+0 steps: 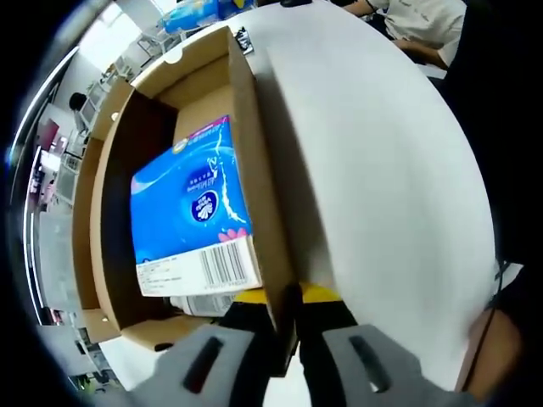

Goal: Operate the shoe box by opening the lid, removing the specified soft item, and placing it in the target area until the item is outside and the box remains undamaged.

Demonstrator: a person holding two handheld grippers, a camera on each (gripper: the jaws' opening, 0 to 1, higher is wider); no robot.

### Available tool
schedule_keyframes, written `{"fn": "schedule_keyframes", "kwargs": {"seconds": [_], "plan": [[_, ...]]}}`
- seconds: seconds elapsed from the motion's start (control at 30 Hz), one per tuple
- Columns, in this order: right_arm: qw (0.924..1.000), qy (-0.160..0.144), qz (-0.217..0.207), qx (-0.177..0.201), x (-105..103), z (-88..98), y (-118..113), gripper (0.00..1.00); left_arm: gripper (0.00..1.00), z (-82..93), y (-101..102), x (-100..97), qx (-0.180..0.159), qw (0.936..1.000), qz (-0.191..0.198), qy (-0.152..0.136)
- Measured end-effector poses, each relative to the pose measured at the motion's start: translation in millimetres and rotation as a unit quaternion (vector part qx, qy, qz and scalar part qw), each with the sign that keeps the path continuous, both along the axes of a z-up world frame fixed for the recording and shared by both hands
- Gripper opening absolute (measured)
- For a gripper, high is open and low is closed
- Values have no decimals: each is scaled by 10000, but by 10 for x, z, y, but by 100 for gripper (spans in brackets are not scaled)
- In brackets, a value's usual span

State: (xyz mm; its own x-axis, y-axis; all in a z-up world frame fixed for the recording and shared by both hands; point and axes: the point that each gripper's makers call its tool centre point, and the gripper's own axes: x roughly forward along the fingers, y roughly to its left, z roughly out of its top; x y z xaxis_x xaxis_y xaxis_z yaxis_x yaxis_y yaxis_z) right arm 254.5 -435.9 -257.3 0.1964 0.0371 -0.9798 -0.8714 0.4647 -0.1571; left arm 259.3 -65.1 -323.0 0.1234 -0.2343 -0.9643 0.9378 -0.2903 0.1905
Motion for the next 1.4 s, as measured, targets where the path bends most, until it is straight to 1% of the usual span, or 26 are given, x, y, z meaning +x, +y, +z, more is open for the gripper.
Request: {"fn": "schedule_keyframes", "kwargs": {"seconds": [0.03,0.07,0.17,0.27,0.43,0.47,0.5,0.7,0.77,0.8,0.97,1.0,1.07,1.17,1.27,1.4], "plan": [[9998,-27,170,68,3,-8,21,59,6,0,-1,0,-3,10000,1,4],[9994,9,345,95,-19,-17,28,59,6,0,-2,-2,-6,10000,2,7],[9995,39,311,53,-18,-46,21,59,6,-1,-3,-2,6,10000,11,3],[9988,70,479,3,-10,-88,7,59,6,-4,0,1,41,10000,20,-14],[9981,161,588,-78,-6,-137,3,59,6,-4,3,0,52,10000,30,-19],[9977,186,649,-104,-9,-150,3,59,6,-4,4,0,54,10000,26,-21],[9964,209,800,-188,0,-167,-1,59,6,-3,4,-1,52,10000,20,-21],[9936,274,1056,-303,48,-240,-7,59,6,-1,8,-3,46,10000,16,-20],[9915,269,1218,-376,59,-253,-12,59,6,-1,8,-3,45,10000,18,-18],[9916,322,1189,-388,53,-257,-18,59,6,0,8,-2,47,10000,17,-18],[9904,366,1265,-418,63,-280,-25,59,6,1,11,-4,50,10000,20,-18],[9889,369,1366,-460,72,-294,-33,59,6,2,11,-3,50,10000,23,-17],[9876,403,1436,-490,73,-317,-43,59,6,1,12,-5,51,10000,22,-19],[9872,438,1456,-478,77,-352,-55,59,7,1,12,-6,51,10000,22,-22],[9851,496,1554,-547,66,-400,-76,59,7,0,13,-7,52,10000,39,-22],[9861,502,1496,-528,95,-437,-98,59,7,-2,13,-9,51,10000,38,-21]]}}
